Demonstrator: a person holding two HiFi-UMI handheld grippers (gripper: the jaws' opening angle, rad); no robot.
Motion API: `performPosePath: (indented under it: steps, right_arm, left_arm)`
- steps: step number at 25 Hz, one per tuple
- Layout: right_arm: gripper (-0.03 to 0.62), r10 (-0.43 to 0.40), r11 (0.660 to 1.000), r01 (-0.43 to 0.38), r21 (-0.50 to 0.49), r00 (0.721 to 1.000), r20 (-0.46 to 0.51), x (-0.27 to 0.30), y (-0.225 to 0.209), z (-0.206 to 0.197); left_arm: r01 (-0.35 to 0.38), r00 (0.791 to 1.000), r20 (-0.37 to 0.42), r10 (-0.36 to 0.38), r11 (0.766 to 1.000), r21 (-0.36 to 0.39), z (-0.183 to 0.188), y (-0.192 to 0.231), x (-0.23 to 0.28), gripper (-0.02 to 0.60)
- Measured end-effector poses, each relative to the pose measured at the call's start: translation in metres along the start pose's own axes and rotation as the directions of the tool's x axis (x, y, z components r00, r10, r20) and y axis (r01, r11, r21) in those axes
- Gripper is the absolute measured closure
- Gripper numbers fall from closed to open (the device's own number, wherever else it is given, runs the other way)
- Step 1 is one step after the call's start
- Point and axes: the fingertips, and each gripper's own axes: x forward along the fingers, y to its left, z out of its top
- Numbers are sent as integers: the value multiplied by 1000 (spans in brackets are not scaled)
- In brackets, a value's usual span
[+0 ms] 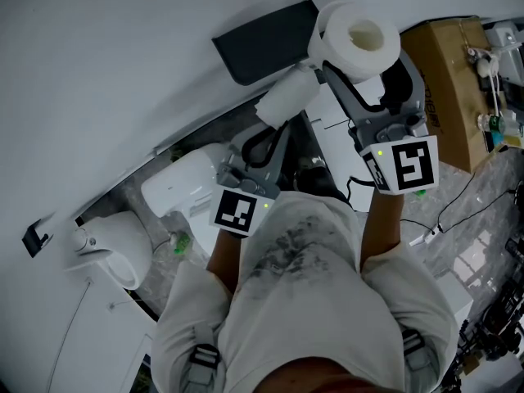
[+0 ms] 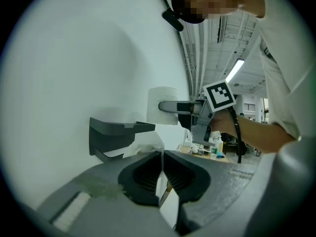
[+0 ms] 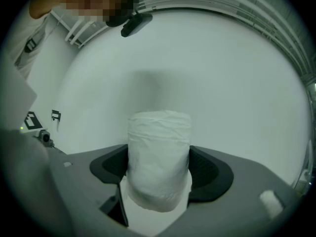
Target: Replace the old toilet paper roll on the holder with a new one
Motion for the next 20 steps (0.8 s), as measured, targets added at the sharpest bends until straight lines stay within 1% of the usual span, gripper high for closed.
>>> performPosePath:
  steps: [10,16,20]
  right_arm:
    - [221,-73,997,73,-18,997,-35,-21,-21,-24]
    - [221,-86,996,84,-27,994,-73,-27,-32,-50]
    - [221,-76,997,73,-38,991,-108,-26,-35,-70]
  left_arm:
    - [37,999,-13,-37,999,-15,-9,-2,6,565]
    - [40,999,-21,-40,999,-18,-14,-3,13,565]
    - [26,999,-29,-27,999,-18,-18,-4,15,565]
